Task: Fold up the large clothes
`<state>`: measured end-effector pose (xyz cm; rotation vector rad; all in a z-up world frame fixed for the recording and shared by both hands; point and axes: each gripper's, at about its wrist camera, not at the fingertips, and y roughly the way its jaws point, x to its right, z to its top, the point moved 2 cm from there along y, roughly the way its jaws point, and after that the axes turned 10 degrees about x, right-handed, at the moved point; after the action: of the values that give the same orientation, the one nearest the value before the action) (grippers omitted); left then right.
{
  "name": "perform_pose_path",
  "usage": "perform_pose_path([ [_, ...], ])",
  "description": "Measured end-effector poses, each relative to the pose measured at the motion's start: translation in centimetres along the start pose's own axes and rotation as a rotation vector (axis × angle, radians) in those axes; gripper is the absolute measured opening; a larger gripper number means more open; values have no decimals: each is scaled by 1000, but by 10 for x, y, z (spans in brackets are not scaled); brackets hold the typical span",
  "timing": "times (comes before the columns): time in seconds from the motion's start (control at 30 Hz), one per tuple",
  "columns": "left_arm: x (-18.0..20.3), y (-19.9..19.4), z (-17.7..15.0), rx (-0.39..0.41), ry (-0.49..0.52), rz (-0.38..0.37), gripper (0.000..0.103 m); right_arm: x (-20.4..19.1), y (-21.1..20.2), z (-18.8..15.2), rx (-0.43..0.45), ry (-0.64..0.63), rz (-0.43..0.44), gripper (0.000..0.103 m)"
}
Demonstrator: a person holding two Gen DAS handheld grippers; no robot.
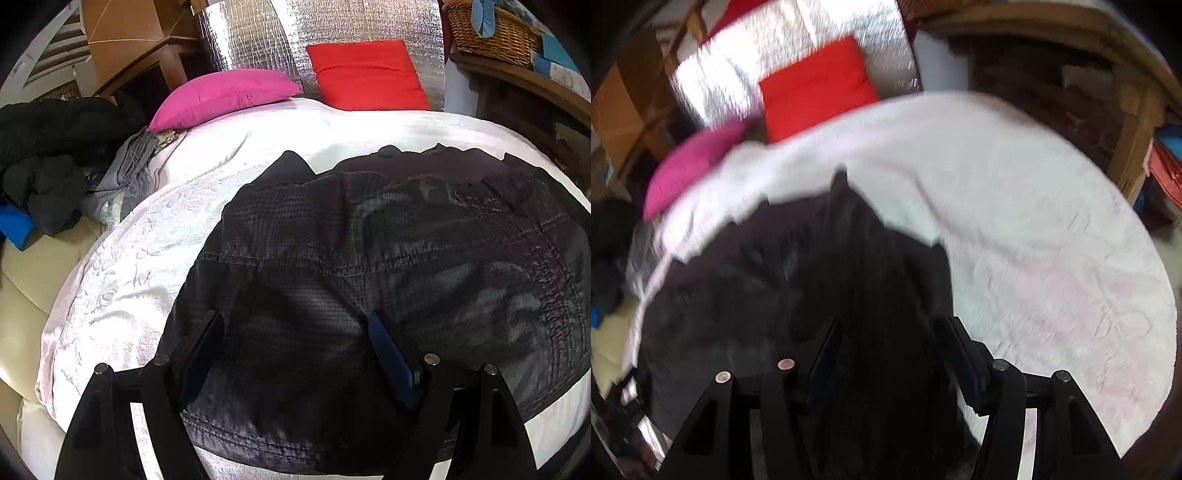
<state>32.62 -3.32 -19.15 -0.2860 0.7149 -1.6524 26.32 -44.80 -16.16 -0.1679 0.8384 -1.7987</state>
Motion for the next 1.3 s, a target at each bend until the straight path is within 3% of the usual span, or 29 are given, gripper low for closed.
perform_pose_path([
  [0.1, 0, -1, 0, 2, 3, 3, 81, -11, -19, 9, 104, 4, 77, 61],
  [0.17, -1, -1, -1, 2, 4, 2, 82, -25, -20, 8, 117, -30, 113, 60],
  [0.23, -2, -1, -1, 2, 3, 0, 82, -42, -12, 1, 76, -89, 108, 56],
  [0.4, -5, 0, -2, 4, 4, -3, 82, -49, 40, -28, -170, -112, 13, 55],
  [0.83, -3, 1, -1, 2, 9, 1, 82, -52, 32, -19, -142, -123, 20, 55],
  [1.07, -4, 2, -1, -1, 2, 1, 82, -57, 6, 1, 17, -97, 81, 55],
  [1.17, -4, 3, 0, -1, 3, 1, 82, -57, 13, -2, -19, -89, 78, 55],
  [1.3, -4, 2, 0, -1, 3, 1, 82, -59, 39, -15, -144, -104, 42, 55],
])
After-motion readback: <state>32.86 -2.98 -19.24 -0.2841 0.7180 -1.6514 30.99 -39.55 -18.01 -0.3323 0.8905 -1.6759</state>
